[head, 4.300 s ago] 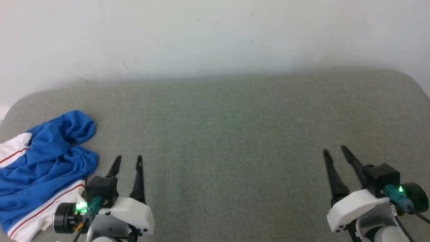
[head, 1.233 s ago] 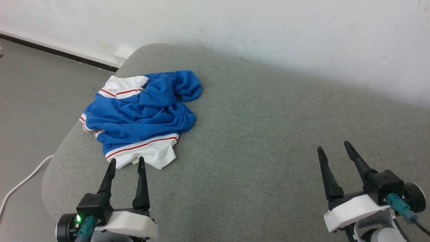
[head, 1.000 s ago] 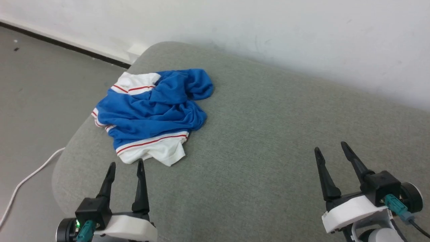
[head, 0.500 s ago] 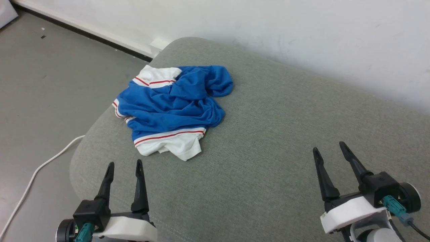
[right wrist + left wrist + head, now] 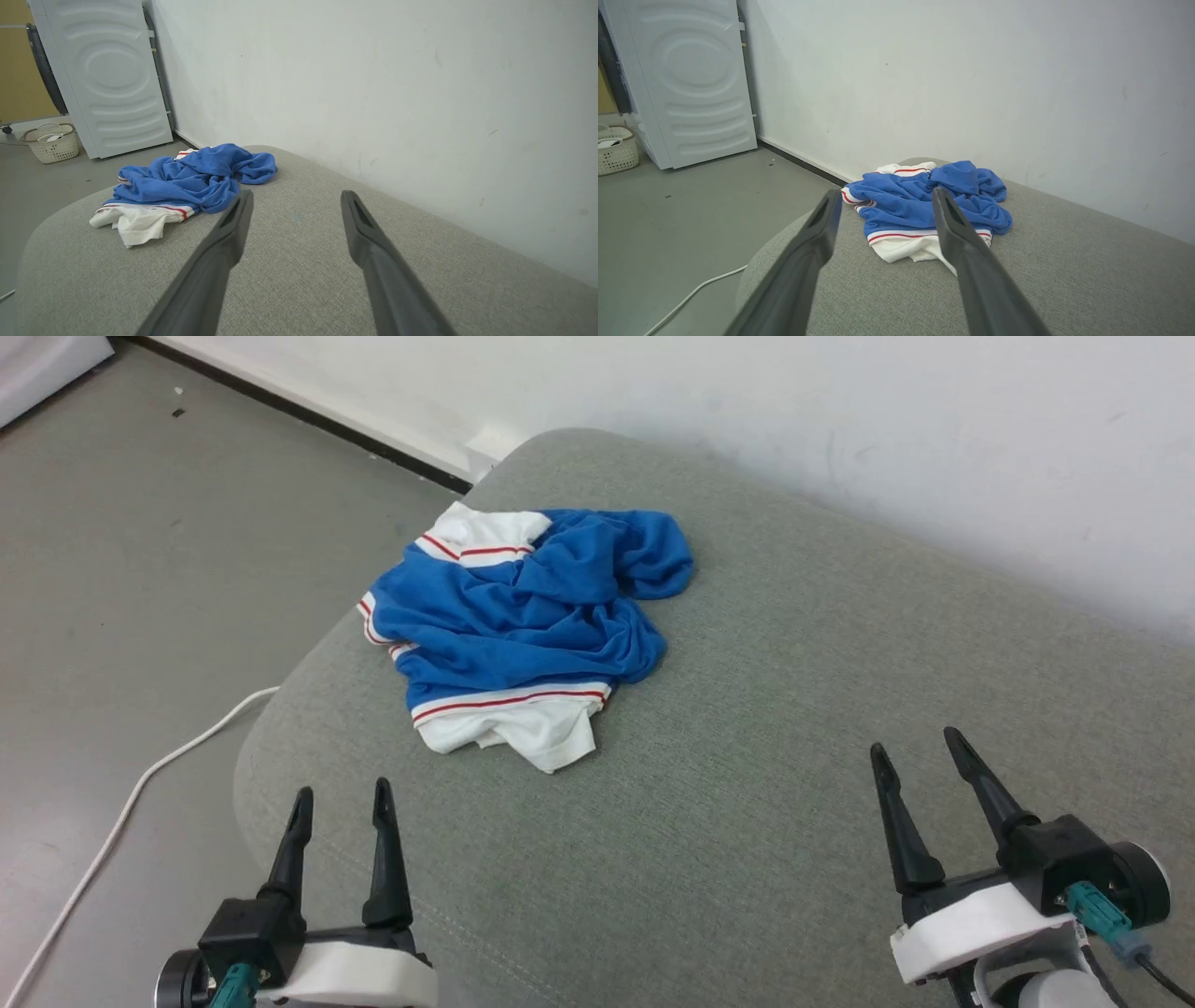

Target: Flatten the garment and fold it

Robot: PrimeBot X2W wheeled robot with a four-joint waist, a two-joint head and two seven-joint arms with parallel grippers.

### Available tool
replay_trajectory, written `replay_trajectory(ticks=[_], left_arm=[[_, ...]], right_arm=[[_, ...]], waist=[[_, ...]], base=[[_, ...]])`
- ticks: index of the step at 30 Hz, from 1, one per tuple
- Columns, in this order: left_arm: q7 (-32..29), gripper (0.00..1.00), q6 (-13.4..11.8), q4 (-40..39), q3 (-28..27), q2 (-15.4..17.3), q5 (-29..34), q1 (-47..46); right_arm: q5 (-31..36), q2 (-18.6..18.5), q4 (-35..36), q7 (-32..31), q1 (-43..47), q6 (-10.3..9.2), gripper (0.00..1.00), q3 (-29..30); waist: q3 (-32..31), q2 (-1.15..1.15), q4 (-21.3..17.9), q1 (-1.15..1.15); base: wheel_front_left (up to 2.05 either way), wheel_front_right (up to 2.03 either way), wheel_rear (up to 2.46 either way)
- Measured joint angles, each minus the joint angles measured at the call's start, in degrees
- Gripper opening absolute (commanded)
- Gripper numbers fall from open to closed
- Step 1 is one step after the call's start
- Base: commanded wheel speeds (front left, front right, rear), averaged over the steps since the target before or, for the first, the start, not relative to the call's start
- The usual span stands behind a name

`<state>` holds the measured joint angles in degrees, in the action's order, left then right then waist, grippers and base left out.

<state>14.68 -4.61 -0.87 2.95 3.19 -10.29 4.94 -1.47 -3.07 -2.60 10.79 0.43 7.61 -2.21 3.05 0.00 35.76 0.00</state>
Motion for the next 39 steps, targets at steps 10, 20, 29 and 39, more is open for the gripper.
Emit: replay_trajectory(ticks=[10, 20, 29, 39], left_arm=[[0.04, 1.0, 0.0, 0.02, 0.08, -0.01, 0.0, 0.59], [0.04, 1.0, 1.0, -0.58, -0.14, -0.01, -1.77, 0.26], [-9.77, 1.0, 5.3, -6.04, 0.81, 4.95, -2.21, -16.81], [-20.94, 1.0, 9.23, 2.42, 0.65, 9.96, -5.17, -39.53]], right_arm=[[0.09, 0.01, -0.02, 0.0, 0.01, 0.0, 1.0, -0.04], [0.09, 0.02, 0.4, -0.15, 0.03, 0.0, 1.0, -0.12], [2.86, 0.05, 5.24, -3.34, -0.24, 0.0, 1.0, 0.13], [5.13, -1.58, 13.93, -9.35, -4.78, 0.0, 1.0, -1.91]], waist=[[-0.26, 0.0, 0.17, 0.0], [-0.21, 0.0, -0.3, 0.0], [3.25, 0.01, -0.57, 0.0], [11.39, 0.01, -2.06, 0.01]], base=[[0.0, 0.0, 0.0], [0.0, 0.0, 0.0], [0.0, 0.0, 0.0], [0.0, 0.0, 0.0]])
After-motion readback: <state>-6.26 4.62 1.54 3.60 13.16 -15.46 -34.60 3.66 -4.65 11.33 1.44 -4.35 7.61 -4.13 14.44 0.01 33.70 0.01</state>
